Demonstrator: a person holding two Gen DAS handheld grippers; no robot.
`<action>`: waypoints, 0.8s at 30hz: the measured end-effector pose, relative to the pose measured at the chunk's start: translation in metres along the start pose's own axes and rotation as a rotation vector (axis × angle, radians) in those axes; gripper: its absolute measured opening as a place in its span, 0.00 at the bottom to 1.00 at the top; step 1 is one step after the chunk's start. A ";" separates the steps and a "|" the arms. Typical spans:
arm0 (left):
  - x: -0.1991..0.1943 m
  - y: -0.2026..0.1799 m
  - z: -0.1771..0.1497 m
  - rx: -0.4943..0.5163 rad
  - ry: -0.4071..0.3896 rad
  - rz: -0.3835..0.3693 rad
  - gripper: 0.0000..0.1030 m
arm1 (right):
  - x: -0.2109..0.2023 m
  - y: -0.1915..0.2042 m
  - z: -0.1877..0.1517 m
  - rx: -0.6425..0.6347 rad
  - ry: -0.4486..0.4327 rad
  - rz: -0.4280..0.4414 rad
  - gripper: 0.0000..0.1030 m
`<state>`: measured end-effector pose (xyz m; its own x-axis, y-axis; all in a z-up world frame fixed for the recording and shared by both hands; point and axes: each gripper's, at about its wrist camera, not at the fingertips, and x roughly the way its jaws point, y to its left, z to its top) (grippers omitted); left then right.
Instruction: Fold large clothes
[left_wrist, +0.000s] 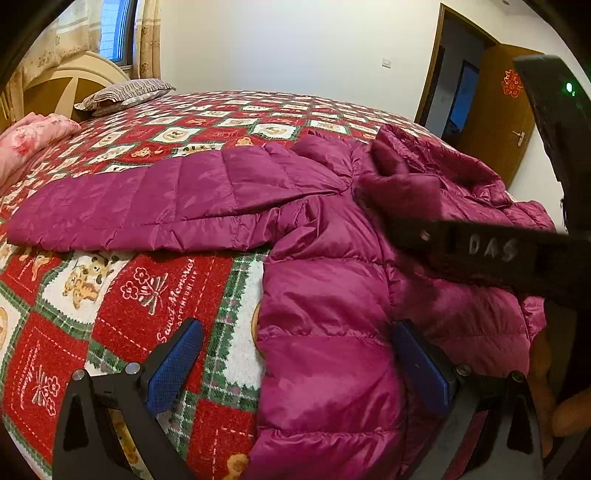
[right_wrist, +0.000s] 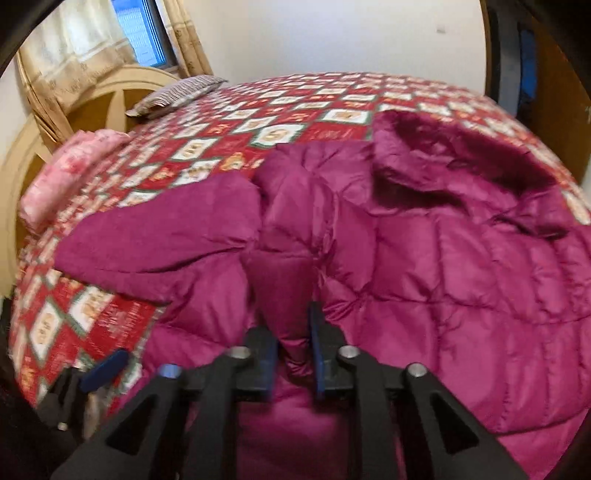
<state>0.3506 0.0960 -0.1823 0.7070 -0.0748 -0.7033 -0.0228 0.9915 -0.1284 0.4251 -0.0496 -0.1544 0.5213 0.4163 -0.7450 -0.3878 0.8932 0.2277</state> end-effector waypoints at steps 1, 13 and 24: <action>0.000 0.000 0.000 0.002 0.002 0.002 0.99 | -0.005 -0.003 0.002 0.027 -0.004 0.048 0.57; -0.041 -0.029 0.071 0.084 -0.080 0.016 0.99 | -0.164 -0.133 -0.001 0.168 -0.312 -0.247 0.33; 0.075 -0.076 0.089 0.144 0.014 0.290 0.99 | -0.082 -0.233 -0.030 0.492 -0.118 -0.296 0.21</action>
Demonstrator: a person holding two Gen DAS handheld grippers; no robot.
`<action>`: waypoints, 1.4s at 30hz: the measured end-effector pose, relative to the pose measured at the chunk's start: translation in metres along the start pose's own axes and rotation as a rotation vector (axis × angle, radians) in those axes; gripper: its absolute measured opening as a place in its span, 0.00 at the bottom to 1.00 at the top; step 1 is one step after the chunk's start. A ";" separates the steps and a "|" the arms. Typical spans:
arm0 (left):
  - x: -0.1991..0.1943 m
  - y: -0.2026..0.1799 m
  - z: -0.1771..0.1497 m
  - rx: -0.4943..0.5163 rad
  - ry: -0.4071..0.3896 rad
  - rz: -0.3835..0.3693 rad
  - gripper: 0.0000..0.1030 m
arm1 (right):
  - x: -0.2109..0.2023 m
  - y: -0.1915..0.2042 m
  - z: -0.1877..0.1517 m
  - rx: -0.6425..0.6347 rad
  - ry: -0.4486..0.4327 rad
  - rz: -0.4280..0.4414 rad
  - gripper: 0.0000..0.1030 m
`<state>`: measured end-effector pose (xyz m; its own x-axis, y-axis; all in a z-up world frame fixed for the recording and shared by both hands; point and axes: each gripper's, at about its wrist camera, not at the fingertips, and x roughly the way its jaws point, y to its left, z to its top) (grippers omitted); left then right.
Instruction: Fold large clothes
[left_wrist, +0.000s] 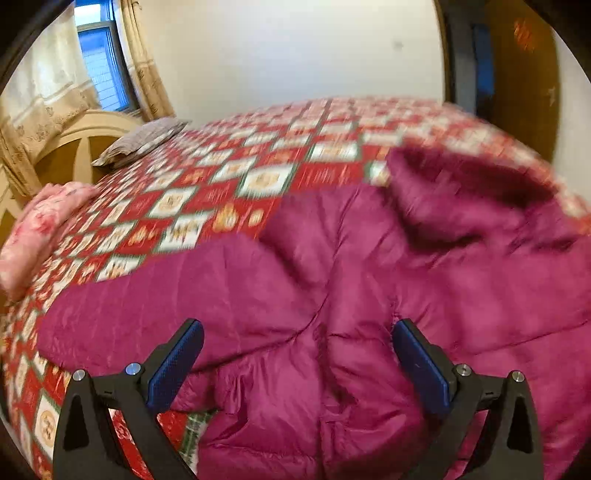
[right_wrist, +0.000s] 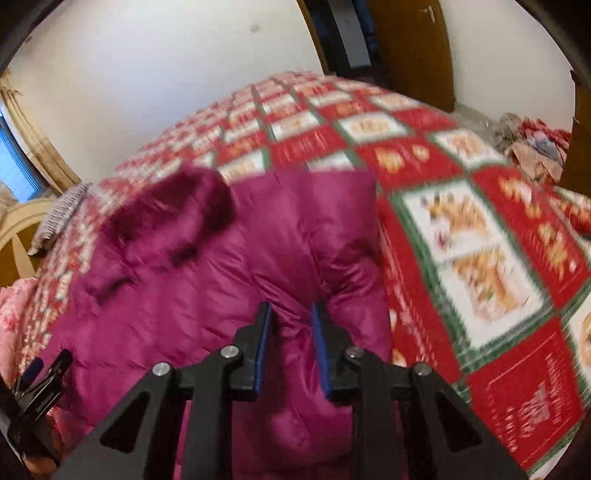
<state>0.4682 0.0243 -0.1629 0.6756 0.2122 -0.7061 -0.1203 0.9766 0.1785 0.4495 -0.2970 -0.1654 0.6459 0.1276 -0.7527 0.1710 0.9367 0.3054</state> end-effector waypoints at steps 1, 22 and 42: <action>0.003 0.001 -0.006 -0.006 0.014 -0.011 0.99 | -0.004 -0.004 -0.002 -0.013 -0.011 -0.003 0.20; -0.018 0.288 -0.030 -0.651 -0.054 0.288 0.99 | -0.003 0.018 -0.016 -0.180 -0.086 -0.072 0.46; -0.003 0.317 -0.030 -0.711 -0.105 0.065 0.18 | -0.001 0.024 -0.018 -0.207 -0.090 -0.102 0.48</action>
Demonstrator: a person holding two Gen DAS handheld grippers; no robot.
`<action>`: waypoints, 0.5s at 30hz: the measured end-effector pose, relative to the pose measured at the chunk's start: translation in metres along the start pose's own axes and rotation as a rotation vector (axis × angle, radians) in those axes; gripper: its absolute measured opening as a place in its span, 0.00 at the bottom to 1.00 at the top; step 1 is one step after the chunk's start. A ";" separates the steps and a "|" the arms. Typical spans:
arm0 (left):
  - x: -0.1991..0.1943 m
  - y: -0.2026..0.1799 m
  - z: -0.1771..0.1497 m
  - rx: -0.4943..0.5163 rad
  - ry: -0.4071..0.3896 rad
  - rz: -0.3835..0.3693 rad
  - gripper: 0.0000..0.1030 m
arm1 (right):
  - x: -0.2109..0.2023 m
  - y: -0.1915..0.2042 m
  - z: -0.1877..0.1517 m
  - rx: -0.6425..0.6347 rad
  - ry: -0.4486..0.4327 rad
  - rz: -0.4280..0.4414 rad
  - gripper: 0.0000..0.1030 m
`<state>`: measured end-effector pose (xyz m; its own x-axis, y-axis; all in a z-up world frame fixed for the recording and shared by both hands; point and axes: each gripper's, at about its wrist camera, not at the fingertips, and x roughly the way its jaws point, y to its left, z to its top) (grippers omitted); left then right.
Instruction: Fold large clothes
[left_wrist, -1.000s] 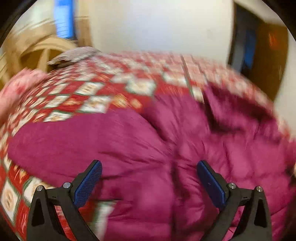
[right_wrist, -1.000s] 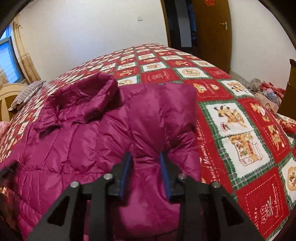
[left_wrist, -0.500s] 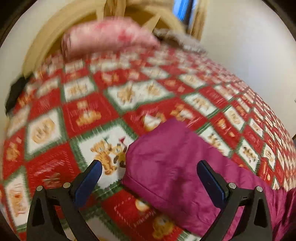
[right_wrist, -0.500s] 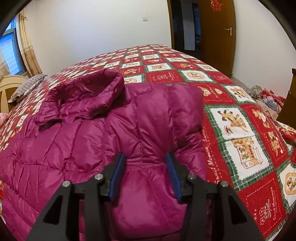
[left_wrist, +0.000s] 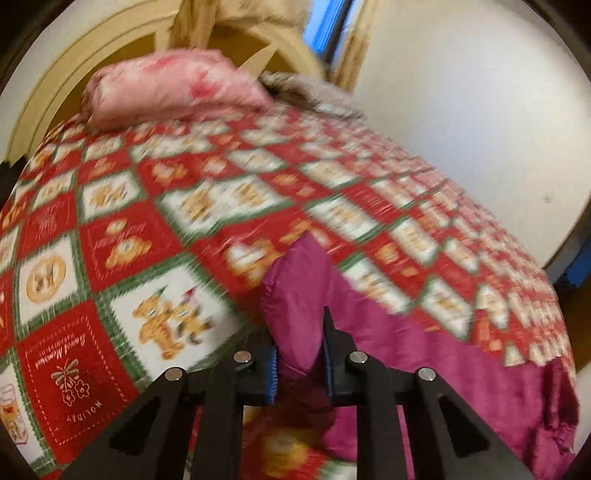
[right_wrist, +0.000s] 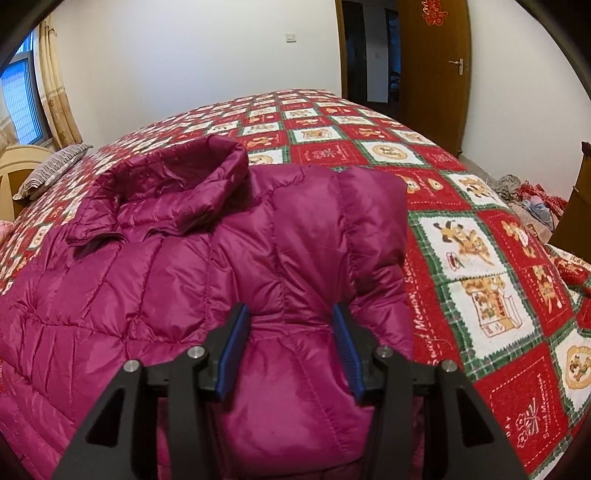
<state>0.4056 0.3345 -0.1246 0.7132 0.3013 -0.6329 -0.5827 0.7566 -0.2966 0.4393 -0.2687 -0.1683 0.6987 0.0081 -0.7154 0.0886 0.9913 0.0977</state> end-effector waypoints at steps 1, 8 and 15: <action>-0.008 -0.010 0.003 0.016 -0.018 -0.026 0.17 | 0.000 -0.001 0.000 0.004 -0.001 0.004 0.48; -0.118 -0.155 -0.014 0.365 -0.198 -0.334 0.17 | -0.001 -0.007 -0.001 0.029 -0.008 0.037 0.48; -0.180 -0.282 -0.117 0.708 -0.186 -0.624 0.17 | -0.003 -0.015 -0.002 0.075 -0.020 0.085 0.48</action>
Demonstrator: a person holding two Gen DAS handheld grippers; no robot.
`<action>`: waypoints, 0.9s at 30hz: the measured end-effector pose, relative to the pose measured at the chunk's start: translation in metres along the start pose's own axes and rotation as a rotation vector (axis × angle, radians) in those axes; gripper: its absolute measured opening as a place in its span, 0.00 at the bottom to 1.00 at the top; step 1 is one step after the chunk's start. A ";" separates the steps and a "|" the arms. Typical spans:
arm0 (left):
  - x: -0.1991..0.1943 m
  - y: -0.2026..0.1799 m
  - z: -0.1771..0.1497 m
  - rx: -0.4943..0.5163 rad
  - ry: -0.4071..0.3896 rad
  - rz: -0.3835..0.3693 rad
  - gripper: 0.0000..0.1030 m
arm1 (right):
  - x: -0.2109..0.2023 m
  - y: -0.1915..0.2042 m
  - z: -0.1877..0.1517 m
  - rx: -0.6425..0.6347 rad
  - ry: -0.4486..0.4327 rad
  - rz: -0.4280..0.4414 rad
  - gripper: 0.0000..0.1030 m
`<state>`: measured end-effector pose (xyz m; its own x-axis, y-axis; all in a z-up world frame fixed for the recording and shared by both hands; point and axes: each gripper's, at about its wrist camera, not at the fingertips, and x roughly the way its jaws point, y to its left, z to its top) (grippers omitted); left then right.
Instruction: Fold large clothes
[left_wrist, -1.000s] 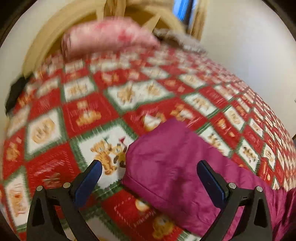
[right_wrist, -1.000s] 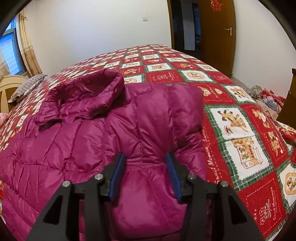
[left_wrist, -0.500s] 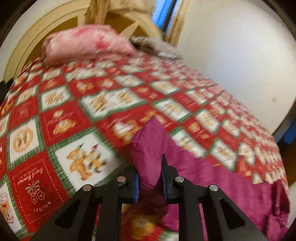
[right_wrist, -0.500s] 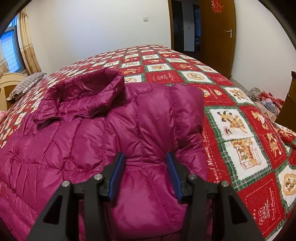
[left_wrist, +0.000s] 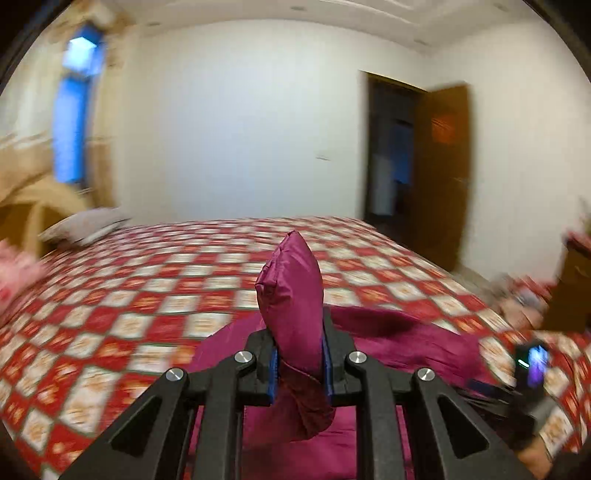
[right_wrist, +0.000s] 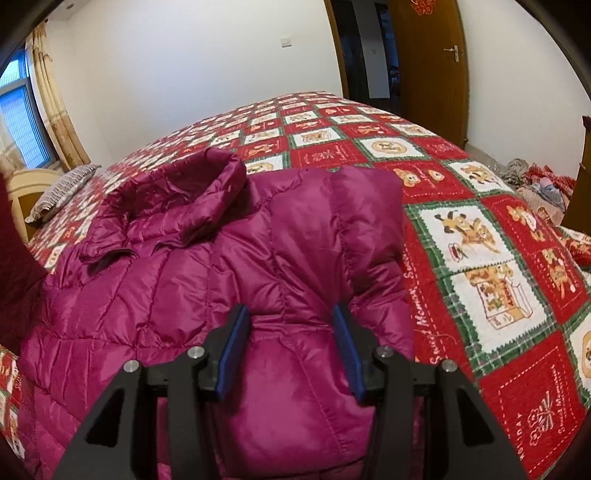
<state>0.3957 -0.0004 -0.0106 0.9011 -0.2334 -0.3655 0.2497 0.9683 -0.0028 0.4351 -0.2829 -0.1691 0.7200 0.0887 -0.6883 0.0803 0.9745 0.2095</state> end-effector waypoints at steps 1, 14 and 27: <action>0.005 -0.014 -0.004 0.024 0.008 -0.018 0.17 | 0.000 0.000 0.000 0.004 -0.001 0.005 0.48; 0.090 -0.114 -0.100 0.091 0.378 -0.290 0.43 | -0.003 -0.011 0.000 0.075 -0.018 0.076 0.48; 0.027 -0.011 -0.066 0.060 0.276 -0.097 0.78 | -0.073 -0.004 0.015 0.116 -0.151 0.125 0.45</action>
<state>0.3937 -0.0119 -0.0818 0.7434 -0.2834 -0.6058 0.3579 0.9338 0.0024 0.3927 -0.2960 -0.1093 0.8238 0.1668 -0.5418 0.0566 0.9267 0.3715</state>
